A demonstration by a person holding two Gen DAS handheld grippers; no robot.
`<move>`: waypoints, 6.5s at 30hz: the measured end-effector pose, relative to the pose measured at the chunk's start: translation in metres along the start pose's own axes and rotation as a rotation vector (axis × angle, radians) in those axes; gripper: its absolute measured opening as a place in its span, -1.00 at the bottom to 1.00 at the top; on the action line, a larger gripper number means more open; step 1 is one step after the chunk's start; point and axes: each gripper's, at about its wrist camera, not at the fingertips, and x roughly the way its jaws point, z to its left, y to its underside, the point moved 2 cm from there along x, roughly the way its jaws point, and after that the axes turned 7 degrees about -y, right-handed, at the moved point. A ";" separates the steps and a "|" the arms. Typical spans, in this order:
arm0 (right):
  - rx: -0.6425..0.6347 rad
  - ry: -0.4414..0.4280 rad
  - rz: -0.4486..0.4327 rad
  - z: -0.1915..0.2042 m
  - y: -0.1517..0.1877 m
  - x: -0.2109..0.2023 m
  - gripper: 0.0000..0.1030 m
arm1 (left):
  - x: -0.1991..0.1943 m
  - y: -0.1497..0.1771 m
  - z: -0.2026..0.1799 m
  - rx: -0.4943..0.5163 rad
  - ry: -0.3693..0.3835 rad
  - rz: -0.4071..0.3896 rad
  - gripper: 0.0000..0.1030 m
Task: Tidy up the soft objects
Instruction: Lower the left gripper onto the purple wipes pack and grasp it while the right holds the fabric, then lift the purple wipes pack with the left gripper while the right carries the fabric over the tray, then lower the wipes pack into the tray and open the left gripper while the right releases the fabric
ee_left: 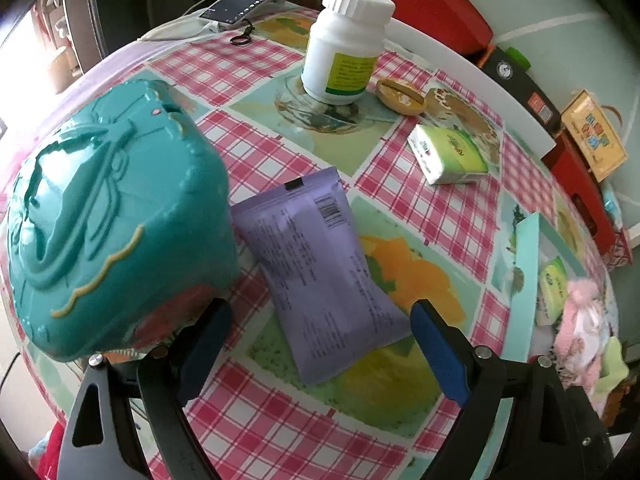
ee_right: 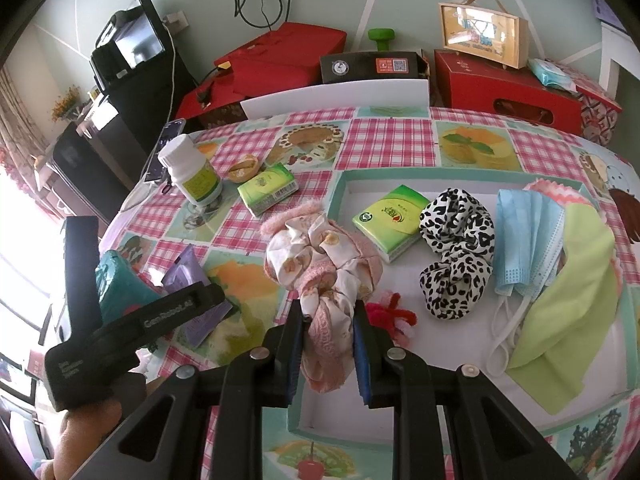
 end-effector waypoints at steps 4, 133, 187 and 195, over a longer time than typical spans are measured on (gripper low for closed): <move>-0.001 0.003 0.004 0.000 0.000 0.001 -0.53 | 0.002 0.000 -0.007 0.016 -0.034 -0.007 0.77; 0.200 0.154 -0.169 -0.071 -0.021 -0.047 -0.53 | -0.085 -0.015 -0.123 0.446 0.328 -0.184 -0.03; 0.307 0.372 -0.175 -0.123 -0.005 -0.066 0.33 | -0.072 0.025 -0.162 0.551 0.404 -0.087 0.66; 0.272 0.372 -0.150 -0.117 -0.006 -0.059 0.33 | -0.066 -0.003 -0.139 0.453 0.324 -0.140 0.71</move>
